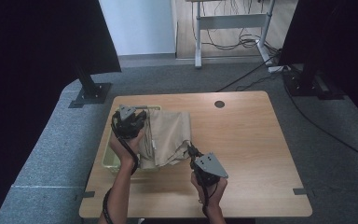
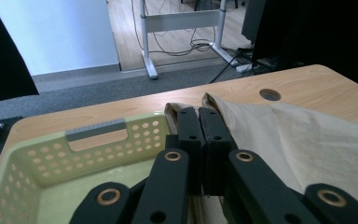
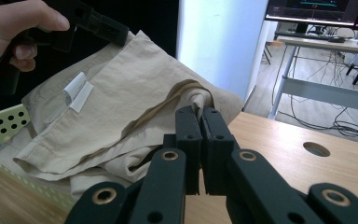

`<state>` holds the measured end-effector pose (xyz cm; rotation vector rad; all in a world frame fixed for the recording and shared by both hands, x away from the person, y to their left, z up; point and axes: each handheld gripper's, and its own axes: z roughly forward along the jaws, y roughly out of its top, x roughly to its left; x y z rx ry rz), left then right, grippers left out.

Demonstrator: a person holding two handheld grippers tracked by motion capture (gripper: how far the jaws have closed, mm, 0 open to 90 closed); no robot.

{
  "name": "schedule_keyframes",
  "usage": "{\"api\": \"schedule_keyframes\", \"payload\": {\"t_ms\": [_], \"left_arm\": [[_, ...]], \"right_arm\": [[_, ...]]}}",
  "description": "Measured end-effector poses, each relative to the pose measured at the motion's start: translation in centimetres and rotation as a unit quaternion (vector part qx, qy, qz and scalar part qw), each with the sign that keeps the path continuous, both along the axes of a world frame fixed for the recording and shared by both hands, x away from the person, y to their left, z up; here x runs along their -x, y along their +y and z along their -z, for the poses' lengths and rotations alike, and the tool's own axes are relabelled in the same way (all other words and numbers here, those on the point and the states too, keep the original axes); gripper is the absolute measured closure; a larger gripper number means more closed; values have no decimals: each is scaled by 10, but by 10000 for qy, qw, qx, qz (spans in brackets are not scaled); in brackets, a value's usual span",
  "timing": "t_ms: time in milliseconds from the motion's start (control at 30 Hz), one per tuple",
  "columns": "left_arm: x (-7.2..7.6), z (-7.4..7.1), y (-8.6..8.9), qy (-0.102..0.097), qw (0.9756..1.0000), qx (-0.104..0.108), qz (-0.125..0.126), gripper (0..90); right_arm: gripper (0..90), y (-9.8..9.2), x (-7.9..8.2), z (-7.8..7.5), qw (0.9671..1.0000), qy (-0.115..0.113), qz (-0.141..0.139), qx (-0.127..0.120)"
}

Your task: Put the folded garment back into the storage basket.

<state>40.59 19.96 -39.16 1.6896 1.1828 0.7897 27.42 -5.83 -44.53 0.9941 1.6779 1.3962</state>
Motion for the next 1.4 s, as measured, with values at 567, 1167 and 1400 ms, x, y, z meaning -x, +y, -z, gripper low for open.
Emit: {"api": "schedule_keyframes", "payload": {"t_ms": [567, 1167, 1400], "left_arm": [[-1, 1, 13, 24, 9999, -12, -101, 886], [1, 1, 31, 36, 9997, 10, -235, 887], [1, 2, 35, 50, 9996, 6, -278, 887]], "right_arm": [[869, 12, -5, 1, 10000, 16, -78, 13], [868, 30, -10, 0, 9997, 29, -228, 80], [868, 34, -11, 2, 9997, 49, -250, 67]]}}
